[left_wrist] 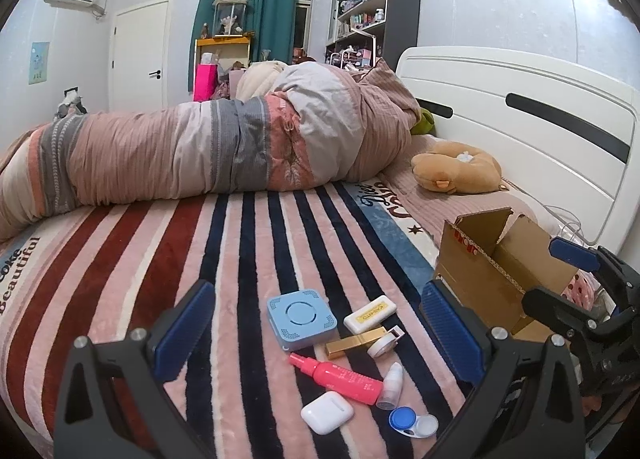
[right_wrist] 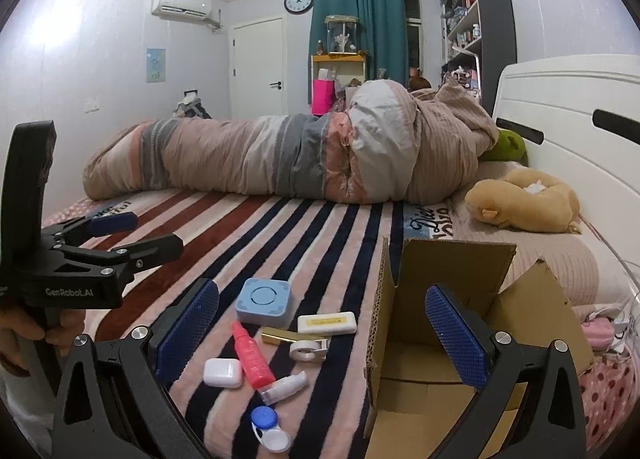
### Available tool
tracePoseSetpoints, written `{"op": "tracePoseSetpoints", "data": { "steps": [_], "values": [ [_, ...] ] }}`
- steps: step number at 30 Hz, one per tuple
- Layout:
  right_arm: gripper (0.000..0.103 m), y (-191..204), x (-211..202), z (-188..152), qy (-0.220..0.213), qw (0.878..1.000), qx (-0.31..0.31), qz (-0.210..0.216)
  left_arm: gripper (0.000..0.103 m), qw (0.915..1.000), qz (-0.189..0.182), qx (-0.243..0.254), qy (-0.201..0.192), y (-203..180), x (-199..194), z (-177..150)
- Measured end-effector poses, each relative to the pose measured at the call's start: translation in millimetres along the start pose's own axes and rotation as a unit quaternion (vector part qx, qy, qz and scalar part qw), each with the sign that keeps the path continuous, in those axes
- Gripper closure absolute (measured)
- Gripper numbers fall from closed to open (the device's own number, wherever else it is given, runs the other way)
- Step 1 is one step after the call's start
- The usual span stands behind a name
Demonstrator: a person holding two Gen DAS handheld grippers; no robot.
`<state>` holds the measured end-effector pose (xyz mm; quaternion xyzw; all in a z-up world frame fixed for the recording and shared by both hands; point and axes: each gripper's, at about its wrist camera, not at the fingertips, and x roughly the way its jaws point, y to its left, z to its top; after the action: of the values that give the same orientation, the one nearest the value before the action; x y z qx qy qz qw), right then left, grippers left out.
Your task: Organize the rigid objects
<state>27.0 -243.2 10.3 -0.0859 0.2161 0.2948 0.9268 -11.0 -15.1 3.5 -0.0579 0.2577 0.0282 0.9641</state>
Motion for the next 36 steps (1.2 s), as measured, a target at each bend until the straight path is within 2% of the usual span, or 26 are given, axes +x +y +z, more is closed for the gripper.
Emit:
{"op": "tracePoseSetpoints", "data": {
  "steps": [36],
  "values": [
    [0.000, 0.0, 1.7, -3.4, 0.005, 1.000, 0.005, -0.002, 0.001, 0.9999, 0.009, -0.003, 0.011, 7.0, 4.9, -3.0]
  ]
}}
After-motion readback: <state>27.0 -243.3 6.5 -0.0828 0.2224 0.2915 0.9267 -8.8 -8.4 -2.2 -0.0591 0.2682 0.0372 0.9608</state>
